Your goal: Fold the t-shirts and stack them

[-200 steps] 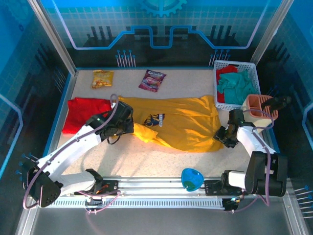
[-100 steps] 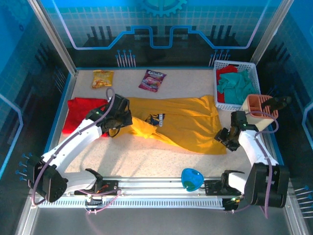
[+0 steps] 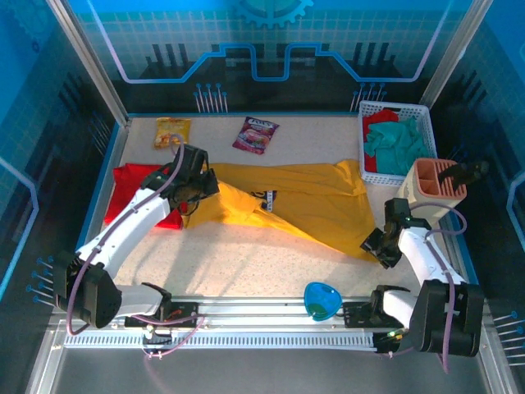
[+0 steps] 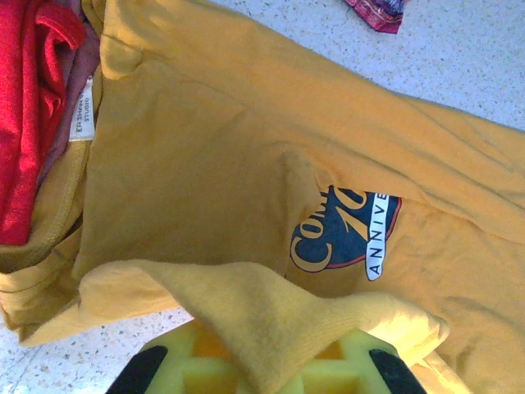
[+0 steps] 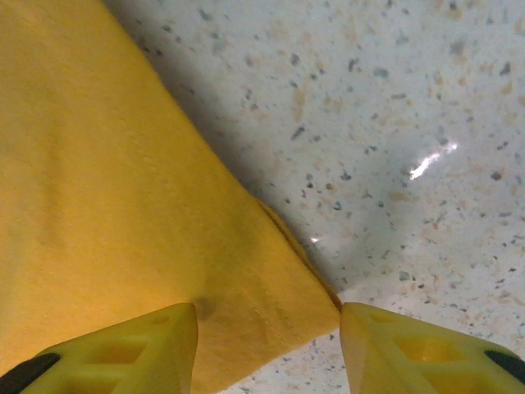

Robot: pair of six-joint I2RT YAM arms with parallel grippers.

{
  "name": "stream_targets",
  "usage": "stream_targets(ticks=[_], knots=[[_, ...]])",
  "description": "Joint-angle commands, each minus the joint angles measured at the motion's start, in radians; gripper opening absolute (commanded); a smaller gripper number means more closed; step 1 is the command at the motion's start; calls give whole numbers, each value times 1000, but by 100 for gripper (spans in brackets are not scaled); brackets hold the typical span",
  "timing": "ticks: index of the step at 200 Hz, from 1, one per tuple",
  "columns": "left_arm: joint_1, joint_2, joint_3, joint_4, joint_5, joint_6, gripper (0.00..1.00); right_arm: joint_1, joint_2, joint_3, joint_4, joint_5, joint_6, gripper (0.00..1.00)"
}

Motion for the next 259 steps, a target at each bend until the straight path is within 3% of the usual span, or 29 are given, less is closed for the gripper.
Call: stream_targets(ticks=[1, 53, 171, 192, 237, 259], knots=[[11, 17, 27, 34, 23, 3, 0, -5, -46, -12, -48, -21, 45, 50], [12, 9, 13, 47, 41, 0, 0, 15, -98, -62, -36, -10, 117, 47], [11, -20, -12, 38, 52, -2, 0, 34, 83, -31, 115, 7, 98, 38], [12, -25, -8, 24, 44, 6, 0, 38, 112, -21, 136, 14, 76, 33], [12, -64, -8, -42, 18, 34, 0, 47, 111, 37, 133, 55, 33, 7], [12, -83, -14, -69, 16, 41, 0, 47, 111, 74, 120, 48, 23, 1]])
